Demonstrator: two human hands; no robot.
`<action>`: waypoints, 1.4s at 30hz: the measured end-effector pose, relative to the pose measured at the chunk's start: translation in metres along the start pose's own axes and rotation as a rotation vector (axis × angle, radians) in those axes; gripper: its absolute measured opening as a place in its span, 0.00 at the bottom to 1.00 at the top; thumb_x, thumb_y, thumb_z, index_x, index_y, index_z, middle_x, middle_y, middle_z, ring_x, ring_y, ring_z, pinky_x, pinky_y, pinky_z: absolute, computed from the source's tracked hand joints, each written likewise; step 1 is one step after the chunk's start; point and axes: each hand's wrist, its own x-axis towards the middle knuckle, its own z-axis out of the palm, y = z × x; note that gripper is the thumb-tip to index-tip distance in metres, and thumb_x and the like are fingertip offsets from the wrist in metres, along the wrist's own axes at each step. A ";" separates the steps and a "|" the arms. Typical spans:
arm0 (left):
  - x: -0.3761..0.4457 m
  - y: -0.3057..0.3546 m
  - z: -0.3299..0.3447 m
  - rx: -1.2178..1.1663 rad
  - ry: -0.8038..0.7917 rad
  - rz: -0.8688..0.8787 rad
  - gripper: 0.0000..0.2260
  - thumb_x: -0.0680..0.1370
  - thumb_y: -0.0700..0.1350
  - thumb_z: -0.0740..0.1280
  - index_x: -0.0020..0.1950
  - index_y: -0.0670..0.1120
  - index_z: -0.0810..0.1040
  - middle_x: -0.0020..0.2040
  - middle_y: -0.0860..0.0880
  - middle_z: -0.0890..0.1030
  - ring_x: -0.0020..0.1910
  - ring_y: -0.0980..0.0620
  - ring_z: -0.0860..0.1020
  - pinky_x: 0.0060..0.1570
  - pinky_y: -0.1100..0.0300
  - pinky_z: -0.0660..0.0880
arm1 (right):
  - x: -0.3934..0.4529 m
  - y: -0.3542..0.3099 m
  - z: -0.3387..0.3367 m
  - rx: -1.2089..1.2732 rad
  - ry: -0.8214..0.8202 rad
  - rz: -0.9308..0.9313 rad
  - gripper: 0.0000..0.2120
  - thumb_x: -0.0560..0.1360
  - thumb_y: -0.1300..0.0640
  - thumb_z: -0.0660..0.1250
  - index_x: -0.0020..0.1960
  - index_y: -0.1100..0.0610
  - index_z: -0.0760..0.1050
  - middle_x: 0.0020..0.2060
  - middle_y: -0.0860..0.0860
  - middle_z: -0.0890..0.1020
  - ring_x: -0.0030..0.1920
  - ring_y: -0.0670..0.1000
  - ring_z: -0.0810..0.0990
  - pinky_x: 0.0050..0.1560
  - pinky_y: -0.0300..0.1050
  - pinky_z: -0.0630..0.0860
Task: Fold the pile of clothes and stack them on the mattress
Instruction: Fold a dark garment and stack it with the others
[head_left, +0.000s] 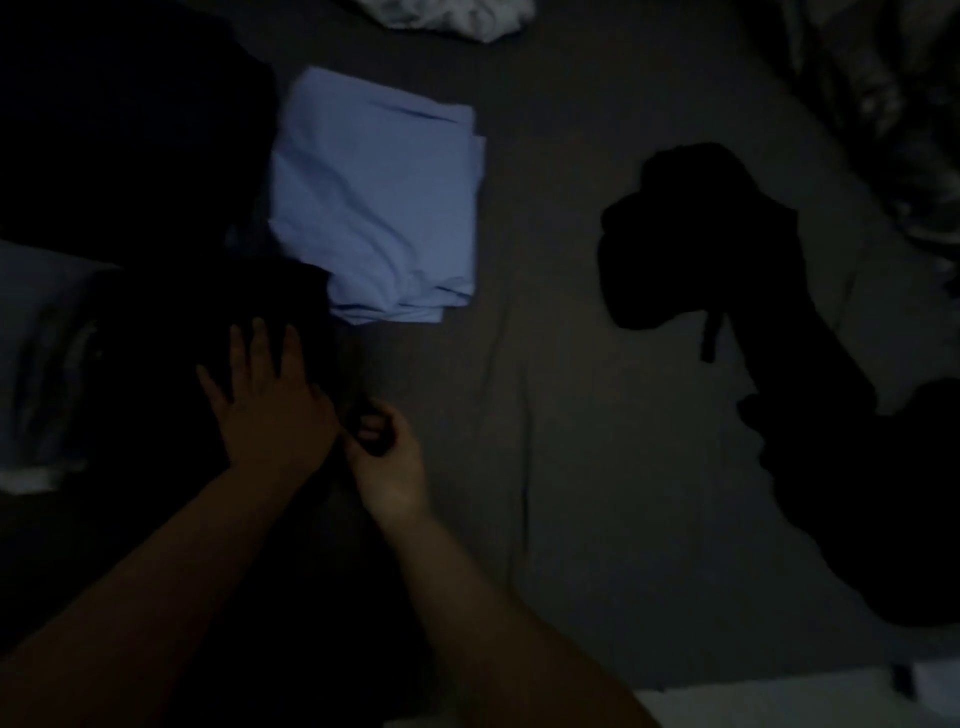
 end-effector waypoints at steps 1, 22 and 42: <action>-0.008 0.017 0.007 -0.022 0.020 0.048 0.27 0.76 0.46 0.59 0.76 0.45 0.59 0.77 0.40 0.53 0.77 0.43 0.47 0.71 0.39 0.41 | 0.000 0.003 -0.021 0.008 0.046 -0.001 0.21 0.74 0.67 0.68 0.65 0.63 0.69 0.49 0.54 0.76 0.45 0.43 0.74 0.45 0.26 0.71; -0.091 0.291 0.233 0.063 -0.444 -0.109 0.52 0.66 0.62 0.73 0.75 0.59 0.39 0.75 0.37 0.33 0.74 0.37 0.35 0.65 0.31 0.59 | 0.127 -0.018 -0.511 -0.614 0.285 -0.222 0.29 0.74 0.52 0.70 0.70 0.62 0.66 0.69 0.58 0.68 0.70 0.55 0.67 0.69 0.42 0.63; -0.094 0.294 0.214 0.125 -0.503 -0.064 0.50 0.68 0.66 0.69 0.75 0.58 0.36 0.74 0.35 0.32 0.73 0.35 0.35 0.69 0.36 0.55 | 0.078 0.003 -0.446 -1.468 0.016 -0.315 0.25 0.79 0.60 0.56 0.75 0.55 0.58 0.65 0.58 0.69 0.54 0.59 0.79 0.44 0.45 0.72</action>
